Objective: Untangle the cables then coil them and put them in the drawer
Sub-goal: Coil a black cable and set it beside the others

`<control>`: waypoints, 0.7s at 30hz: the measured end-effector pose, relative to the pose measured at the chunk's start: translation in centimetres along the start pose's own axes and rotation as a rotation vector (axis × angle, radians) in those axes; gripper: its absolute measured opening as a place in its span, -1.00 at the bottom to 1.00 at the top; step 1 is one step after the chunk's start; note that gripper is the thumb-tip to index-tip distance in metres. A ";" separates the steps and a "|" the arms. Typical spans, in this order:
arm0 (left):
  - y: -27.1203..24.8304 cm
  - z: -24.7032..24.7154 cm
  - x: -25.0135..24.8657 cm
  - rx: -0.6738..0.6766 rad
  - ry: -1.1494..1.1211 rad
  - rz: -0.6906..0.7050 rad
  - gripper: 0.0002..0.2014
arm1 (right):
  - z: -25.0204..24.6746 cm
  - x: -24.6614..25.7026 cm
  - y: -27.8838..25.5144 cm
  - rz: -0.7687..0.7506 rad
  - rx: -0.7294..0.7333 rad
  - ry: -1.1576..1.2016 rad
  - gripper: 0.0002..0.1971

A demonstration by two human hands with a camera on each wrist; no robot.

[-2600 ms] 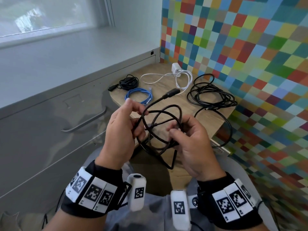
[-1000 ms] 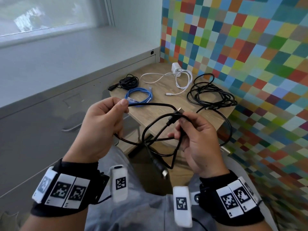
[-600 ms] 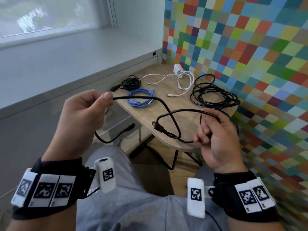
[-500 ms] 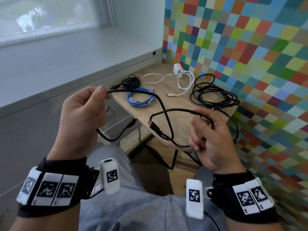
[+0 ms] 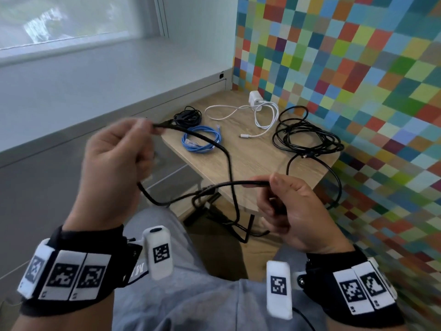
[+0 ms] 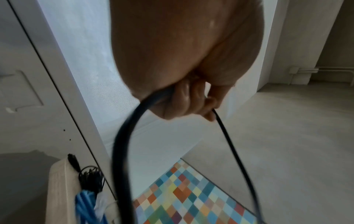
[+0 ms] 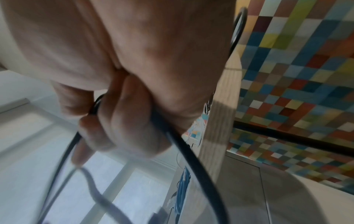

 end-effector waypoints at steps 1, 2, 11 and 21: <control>0.5 -1.2 -0.2 -0.092 -0.043 0.004 -0.74 | -0.1 0.1 -0.1 0.029 0.030 -0.001 -0.46; 1.0 -2.5 -0.3 -0.179 -0.091 0.000 -0.75 | -0.1 0.1 -0.2 0.046 0.050 -0.013 -0.44; 0.7 -3.2 -1.3 -0.139 -0.021 0.019 -0.78 | 1.4 -0.5 0.2 -0.036 0.061 -0.219 -0.65; -2.6 3.3 -2.5 0.414 -0.071 0.002 -0.67 | 2.1 1.5 0.0 -0.471 -0.208 -0.358 -0.41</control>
Point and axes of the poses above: each hand's wrist, its own y-axis towards the middle knuckle, its own z-axis out of the palm, x = y × z, the point moved 4 cm from there along y, towards the middle knuckle, and after that the axes turned 10 degrees about y, right-handed, at the moved point
